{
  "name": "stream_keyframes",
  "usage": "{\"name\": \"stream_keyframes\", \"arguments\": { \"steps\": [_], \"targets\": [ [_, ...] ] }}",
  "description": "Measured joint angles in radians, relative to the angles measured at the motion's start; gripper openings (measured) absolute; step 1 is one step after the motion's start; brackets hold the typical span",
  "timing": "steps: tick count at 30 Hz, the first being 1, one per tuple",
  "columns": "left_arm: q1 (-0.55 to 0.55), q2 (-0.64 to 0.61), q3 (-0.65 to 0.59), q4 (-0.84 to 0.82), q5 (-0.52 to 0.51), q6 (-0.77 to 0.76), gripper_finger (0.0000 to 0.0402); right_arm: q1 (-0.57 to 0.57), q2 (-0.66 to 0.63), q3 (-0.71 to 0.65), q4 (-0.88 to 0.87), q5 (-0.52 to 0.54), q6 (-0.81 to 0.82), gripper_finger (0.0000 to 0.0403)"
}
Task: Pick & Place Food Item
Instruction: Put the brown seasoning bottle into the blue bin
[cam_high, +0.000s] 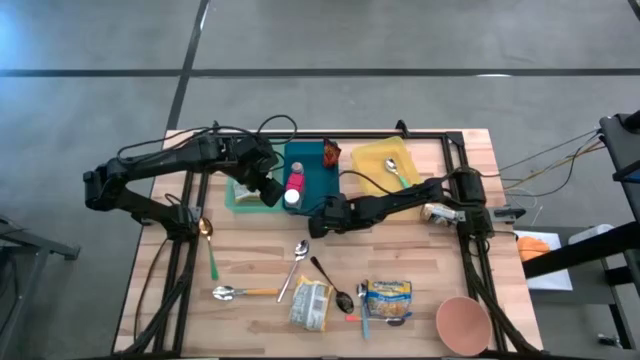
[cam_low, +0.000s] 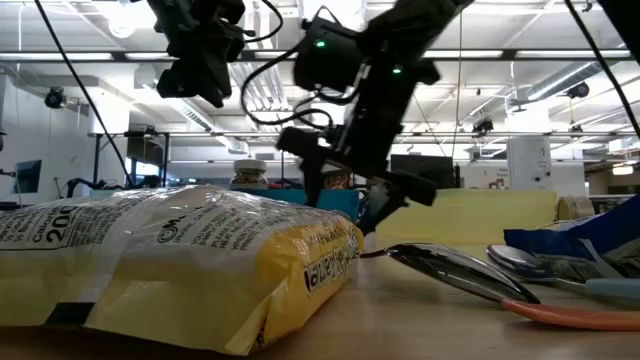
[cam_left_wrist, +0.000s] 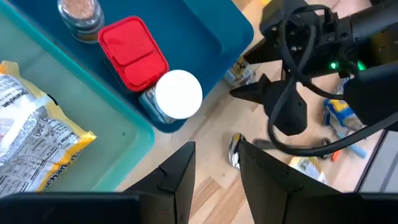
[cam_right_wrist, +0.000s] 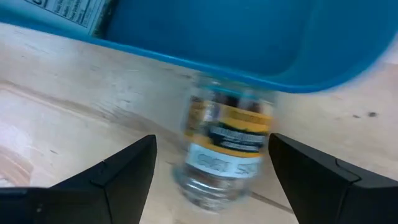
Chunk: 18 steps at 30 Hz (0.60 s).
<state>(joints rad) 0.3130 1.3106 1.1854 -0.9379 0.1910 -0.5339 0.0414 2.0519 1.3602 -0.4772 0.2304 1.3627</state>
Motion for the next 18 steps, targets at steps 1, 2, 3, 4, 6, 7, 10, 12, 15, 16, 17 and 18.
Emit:
{"name": "stream_keyframes", "arguments": {
  "steps": [1,2,3,4,6,7,10,12,15,16,17,18],
  "targets": [
    [0.000,0.000,0.000,-0.008,0.003,0.006,0.0130,0.001,0.017,0.028,-0.021,0.002,-0.001,0.0306],
    [0.000,0.000,0.000,-0.013,0.004,0.009,0.0130,0.002,0.034,0.053,-0.053,0.004,-0.002,0.0306],
    [0.000,0.000,0.000,-0.016,0.004,0.011,0.0130,0.003,0.051,0.082,-0.086,0.004,-0.007,0.0306],
    [0.000,0.000,0.000,-0.019,0.004,0.012,0.0130,0.004,0.066,0.108,-0.117,0.008,-0.012,0.0304],
    [0.000,0.000,0.000,-0.021,0.004,0.014,0.0130,0.005,0.094,0.158,-0.175,0.012,-0.030,0.0293],
    [0.000,0.000,0.000,-0.024,0.004,0.018,0.0130,0.005,0.106,0.179,-0.198,0.012,-0.037,0.0283],
    [0.000,0.000,0.000,-0.027,0.005,0.029,0.0130,0.008,0.123,0.212,-0.234,0.011,-0.052,0.0235],
    [0.000,0.000,0.000,-0.028,0.005,0.030,0.0130,0.008,0.120,0.212,-0.244,0.011,-0.053,0.0199],
    [0.000,0.000,0.000,-0.028,0.005,0.031,0.0130,0.013,0.116,0.207,-0.250,0.011,-0.058,0.0184],
    [0.000,0.000,0.000,-0.029,0.005,0.033,0.0130,0.014,0.113,0.206,-0.260,0.005,-0.063,0.0184],
    [0.000,0.000,0.000,-0.029,0.005,0.037,0.0130,0.016,0.111,0.206,-0.272,-0.004,-0.074,0.0184],
    [0.000,0.000,0.000,-0.028,0.005,0.040,0.0130,0.019,0.108,0.206,-0.278,-0.017,-0.093,0.0184]
  ]
}}
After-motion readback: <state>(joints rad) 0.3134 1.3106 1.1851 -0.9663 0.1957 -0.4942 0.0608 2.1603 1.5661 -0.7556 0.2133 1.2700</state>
